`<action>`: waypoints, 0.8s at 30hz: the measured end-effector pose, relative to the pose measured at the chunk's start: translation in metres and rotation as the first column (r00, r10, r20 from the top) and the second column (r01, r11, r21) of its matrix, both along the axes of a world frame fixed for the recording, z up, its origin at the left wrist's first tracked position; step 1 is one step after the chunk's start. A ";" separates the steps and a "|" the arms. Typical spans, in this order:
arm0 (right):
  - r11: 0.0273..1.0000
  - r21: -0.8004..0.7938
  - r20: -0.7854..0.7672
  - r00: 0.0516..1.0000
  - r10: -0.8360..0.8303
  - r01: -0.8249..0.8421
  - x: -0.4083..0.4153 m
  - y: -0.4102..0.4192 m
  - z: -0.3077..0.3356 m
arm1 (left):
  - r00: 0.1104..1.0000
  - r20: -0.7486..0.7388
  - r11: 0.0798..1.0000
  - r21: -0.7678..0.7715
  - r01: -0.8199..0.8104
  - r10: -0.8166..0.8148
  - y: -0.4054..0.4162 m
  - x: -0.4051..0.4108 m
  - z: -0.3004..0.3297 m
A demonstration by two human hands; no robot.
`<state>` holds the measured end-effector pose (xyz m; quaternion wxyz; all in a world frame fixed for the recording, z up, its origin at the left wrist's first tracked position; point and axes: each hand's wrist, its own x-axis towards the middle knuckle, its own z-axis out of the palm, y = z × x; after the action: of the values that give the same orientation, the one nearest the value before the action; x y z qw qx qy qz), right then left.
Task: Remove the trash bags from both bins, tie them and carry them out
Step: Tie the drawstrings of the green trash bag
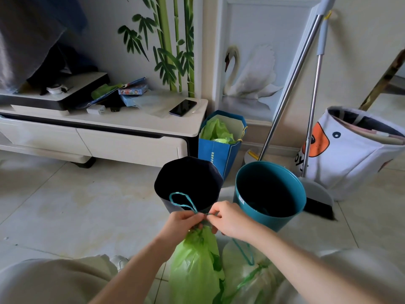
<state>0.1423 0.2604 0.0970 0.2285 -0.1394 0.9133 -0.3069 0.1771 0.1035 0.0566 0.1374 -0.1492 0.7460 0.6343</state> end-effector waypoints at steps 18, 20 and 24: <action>0.988 -0.156 0.191 0.981 0.020 0.010 -0.013 -0.001 -0.008 | 0.993 -0.103 0.998 0.023 0.063 -0.060 -0.007 -0.001 0.007; 0.985 -0.169 0.210 0.976 0.054 -0.018 -0.011 -0.007 -0.007 | 0.993 -0.109 0.998 0.041 0.056 -0.051 -0.010 -0.001 0.006; 0.993 -0.108 0.168 0.983 0.073 -0.055 -0.011 -0.014 -0.011 | 0.986 -0.130 0.994 0.023 0.108 -0.104 -0.017 -0.001 0.004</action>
<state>0.1314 0.2464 0.0862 0.3085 -0.1532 0.8683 -0.3570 0.1764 0.0865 0.0610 0.1246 -0.0661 0.7505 0.6456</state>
